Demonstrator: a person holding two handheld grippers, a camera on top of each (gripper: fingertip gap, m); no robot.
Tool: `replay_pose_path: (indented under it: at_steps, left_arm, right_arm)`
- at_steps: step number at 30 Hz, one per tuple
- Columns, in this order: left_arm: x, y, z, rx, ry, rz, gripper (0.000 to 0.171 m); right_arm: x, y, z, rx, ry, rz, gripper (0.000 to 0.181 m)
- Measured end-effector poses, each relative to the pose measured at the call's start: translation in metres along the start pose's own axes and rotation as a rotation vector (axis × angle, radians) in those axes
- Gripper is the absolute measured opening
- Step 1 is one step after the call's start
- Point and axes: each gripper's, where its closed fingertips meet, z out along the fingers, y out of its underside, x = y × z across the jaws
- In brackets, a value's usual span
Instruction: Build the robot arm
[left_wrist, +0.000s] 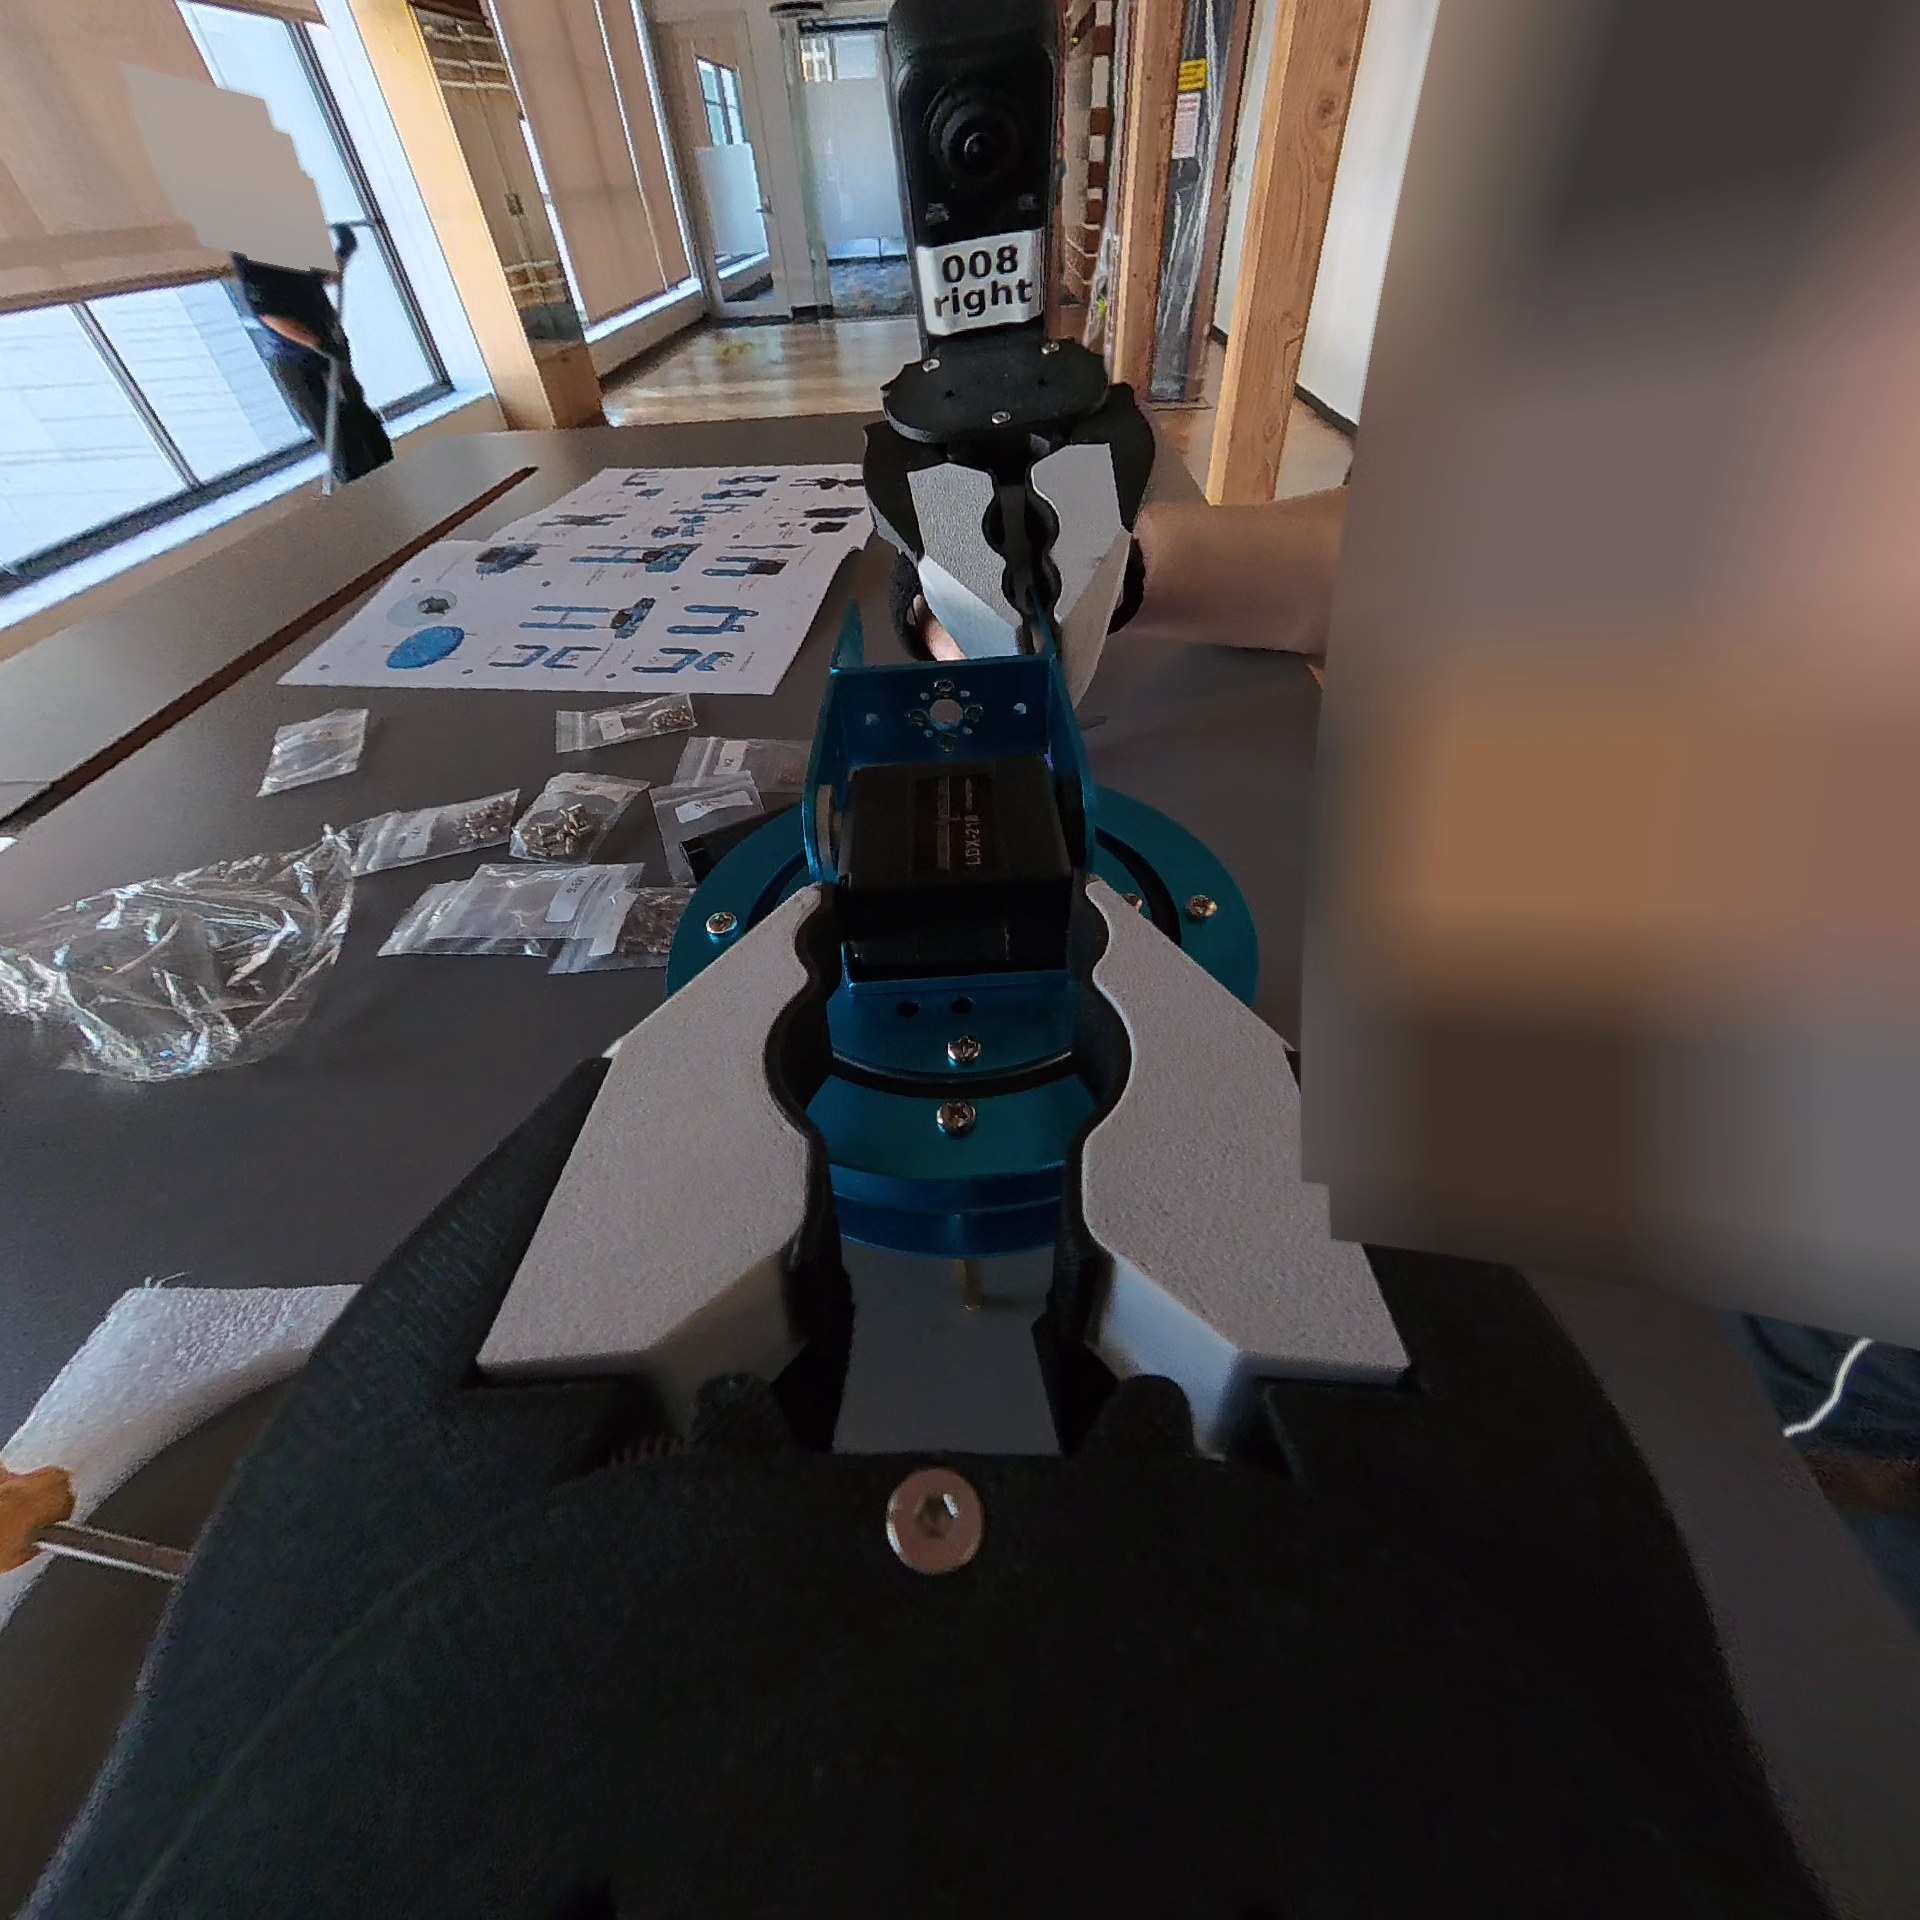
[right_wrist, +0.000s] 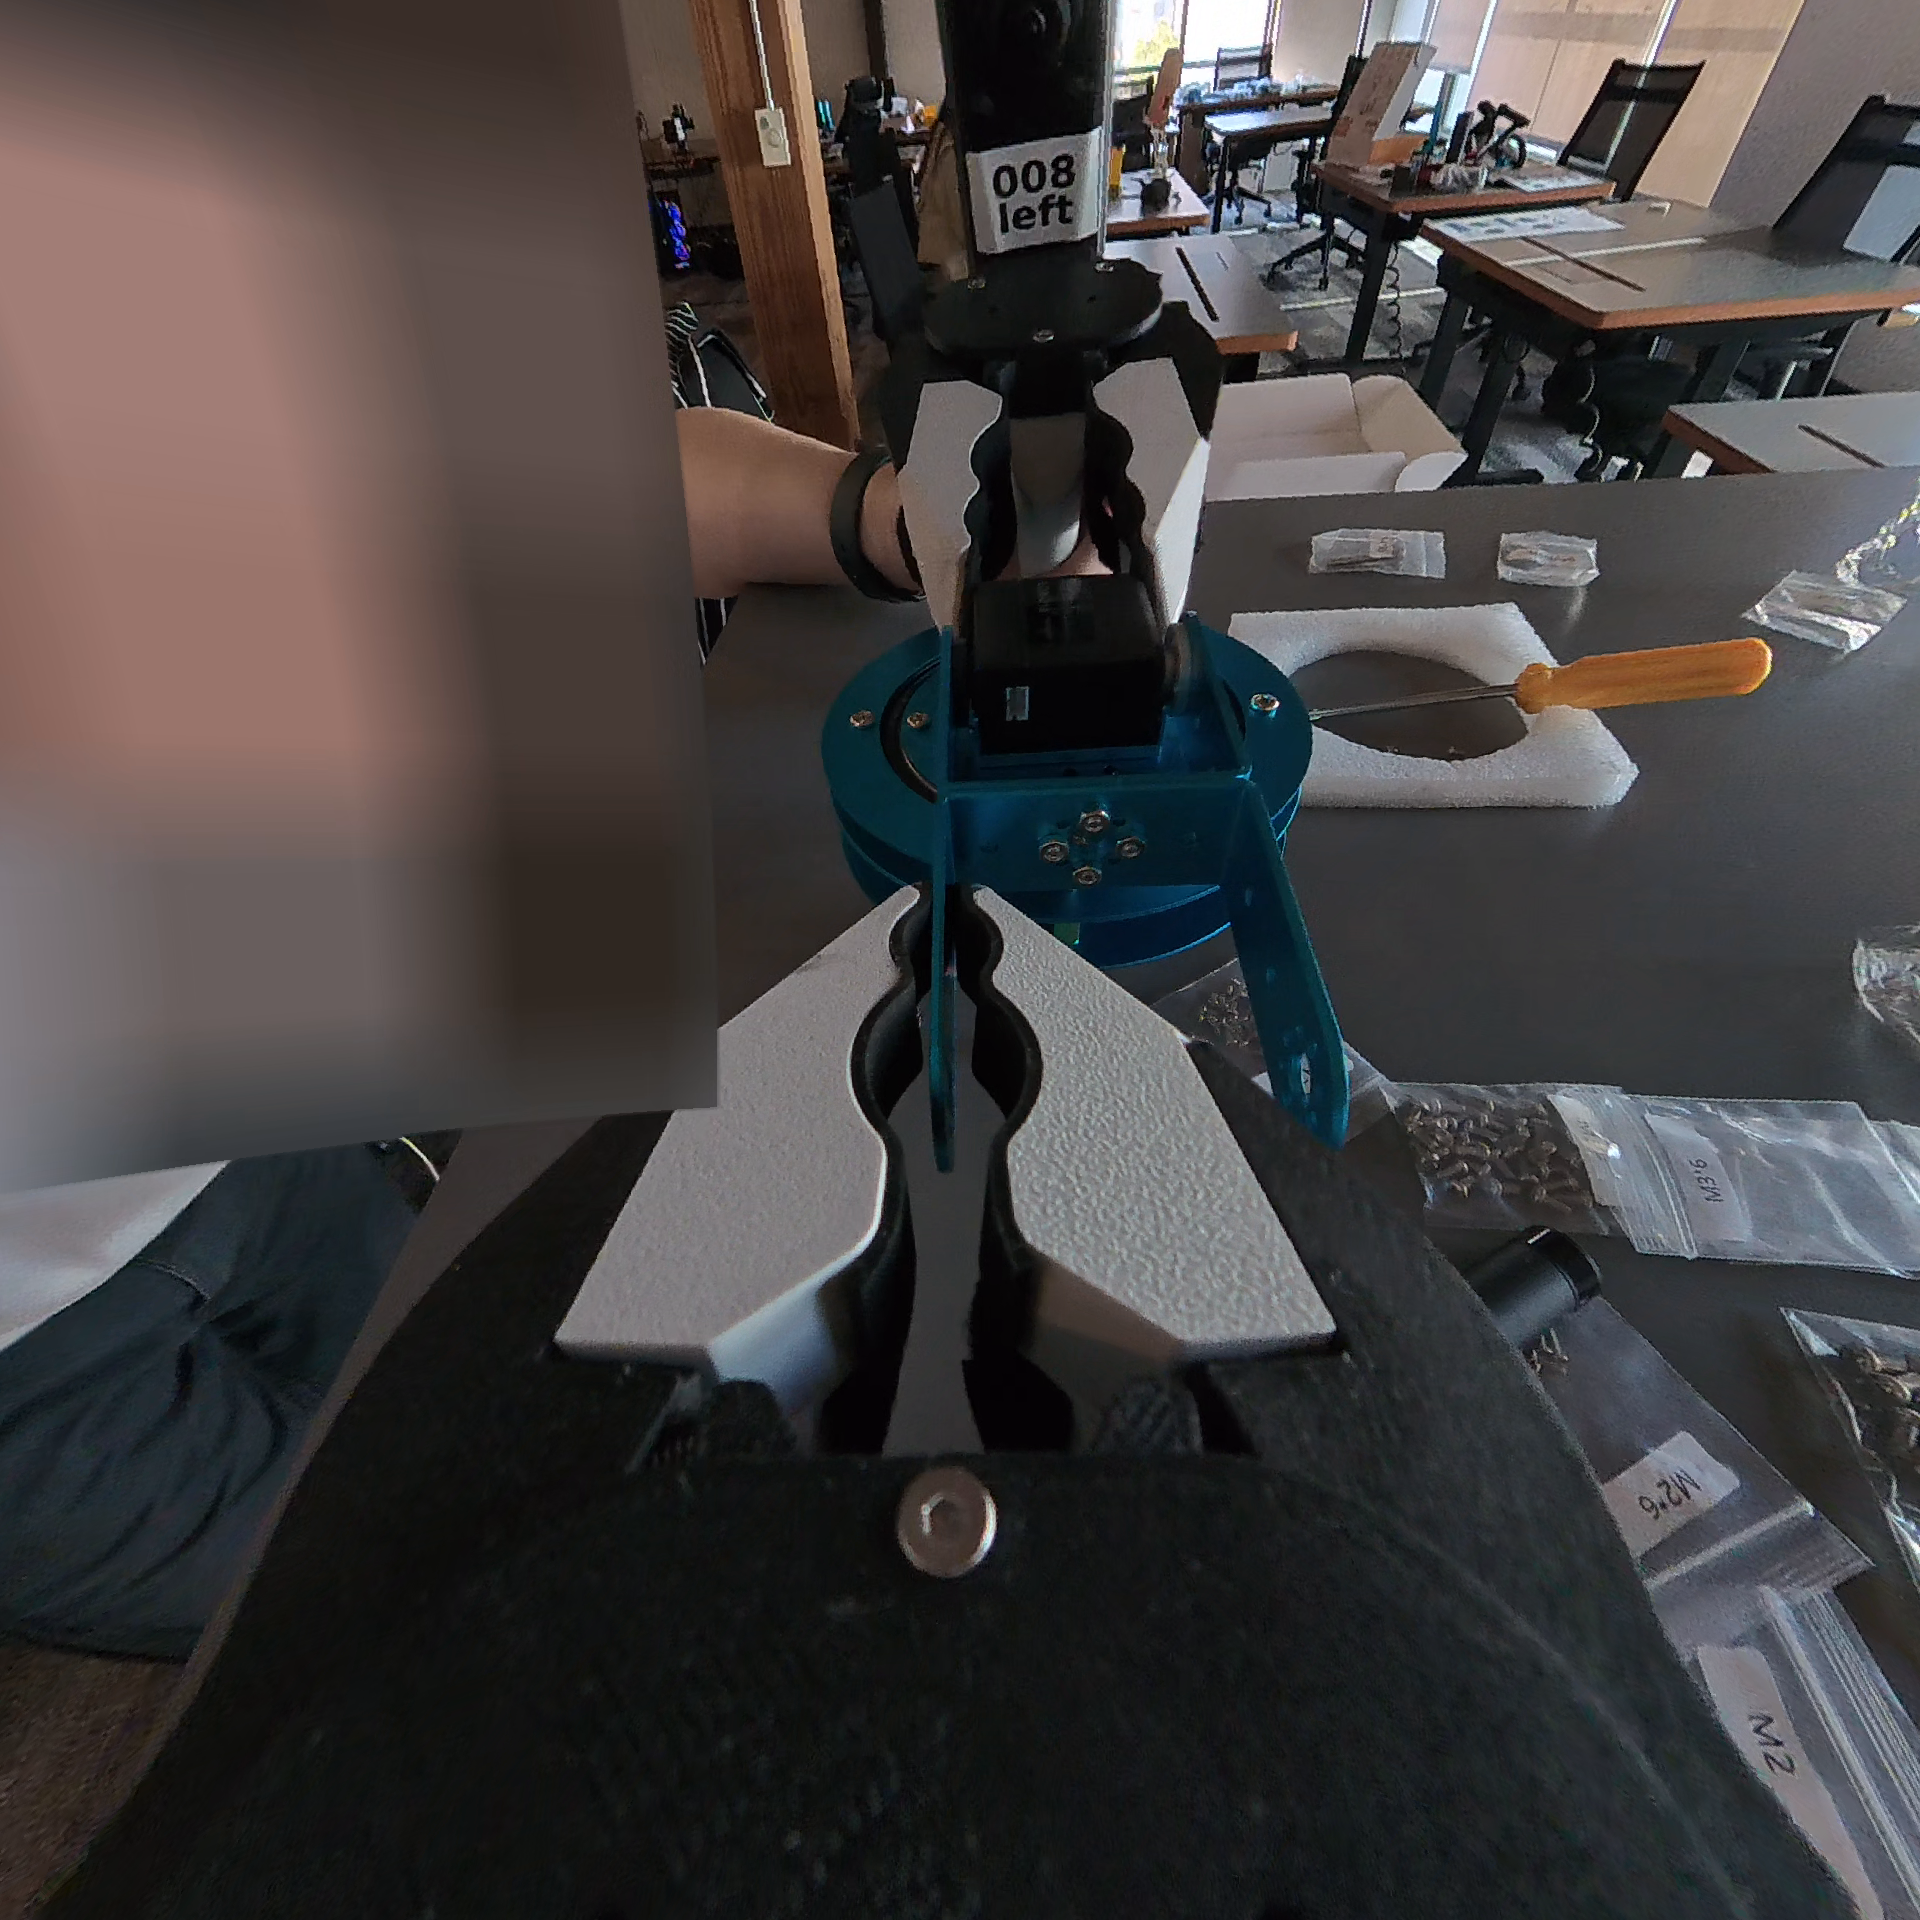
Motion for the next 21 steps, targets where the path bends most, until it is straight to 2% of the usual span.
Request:
replay_pose_path:
  at_steps: [4, 9, 13, 14, 16, 18, 21]
  left_arm:
    - [0.000, -0.001, -0.003, 0.008, -0.024, 0.057, 0.042]
    - [0.000, -0.001, -0.004, -0.002, 0.004, 0.020, 0.041]
    - [0.001, -0.002, -0.002, 0.016, -0.028, 0.080, 0.042]
    - [0.003, -0.002, 0.000, 0.026, -0.026, 0.076, 0.046]
    - [0.001, -0.003, 0.006, 0.055, -0.042, 0.021, 0.066]
    - [0.002, -0.004, 0.010, 0.064, -0.029, -0.014, 0.073]
    - [0.000, -0.011, 0.010, 0.051, -0.008, -0.009, 0.059]
  right_arm:
    - [0.001, -0.001, 0.001, 0.037, -0.003, -0.008, 0.001]
    - [0.000, -0.001, 0.002, 0.050, 0.014, -0.003, 0.001]
    - [-0.001, 0.000, 0.000, 0.063, 0.027, -0.020, 0.001]
    - [-0.002, 0.000, 0.000, 0.065, 0.026, -0.024, 0.001]
    - [-0.002, 0.000, -0.002, 0.073, 0.034, -0.041, 0.001]
    - [-0.002, 0.000, -0.003, 0.063, 0.049, -0.073, 0.001]
    - [-0.003, 0.000, -0.005, 0.062, 0.064, -0.121, 0.001]
